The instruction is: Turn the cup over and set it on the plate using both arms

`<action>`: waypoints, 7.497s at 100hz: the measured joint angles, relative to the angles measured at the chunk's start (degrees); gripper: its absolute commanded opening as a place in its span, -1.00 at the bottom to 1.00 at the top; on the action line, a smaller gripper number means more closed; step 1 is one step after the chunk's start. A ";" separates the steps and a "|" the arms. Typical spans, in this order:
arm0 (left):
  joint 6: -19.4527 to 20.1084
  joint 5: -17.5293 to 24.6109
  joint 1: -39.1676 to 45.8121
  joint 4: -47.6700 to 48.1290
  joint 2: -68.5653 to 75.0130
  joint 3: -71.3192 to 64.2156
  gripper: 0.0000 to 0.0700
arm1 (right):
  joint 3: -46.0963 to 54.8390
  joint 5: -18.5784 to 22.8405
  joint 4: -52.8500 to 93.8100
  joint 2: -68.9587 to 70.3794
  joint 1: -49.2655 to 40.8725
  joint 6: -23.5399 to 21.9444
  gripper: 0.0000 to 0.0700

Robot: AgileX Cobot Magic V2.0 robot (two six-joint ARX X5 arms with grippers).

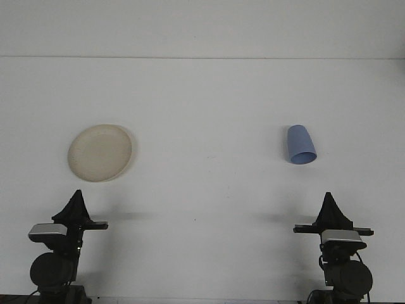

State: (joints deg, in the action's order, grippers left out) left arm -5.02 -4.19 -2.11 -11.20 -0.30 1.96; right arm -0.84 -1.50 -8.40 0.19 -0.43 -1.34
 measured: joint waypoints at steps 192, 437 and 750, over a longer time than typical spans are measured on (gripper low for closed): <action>0.00 0.00 0.00 0.00 0.00 0.00 -0.97 | -51.17 1.51 57.88 35.74 0.00 -0.20 -0.07; 0.00 0.00 0.00 0.00 0.00 0.00 -0.97 | -31.78 12.28 -28.83 90.64 9.14 -1.09 0.09; 0.00 0.00 0.00 0.00 0.00 0.00 -0.97 | -84.83 7.13 79.30 97.37 -40.59 -21.44 -0.99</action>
State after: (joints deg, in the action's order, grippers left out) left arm -5.02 -4.19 -2.11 -11.20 -0.30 1.96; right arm -85.67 5.63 70.89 97.56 -41.01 -22.79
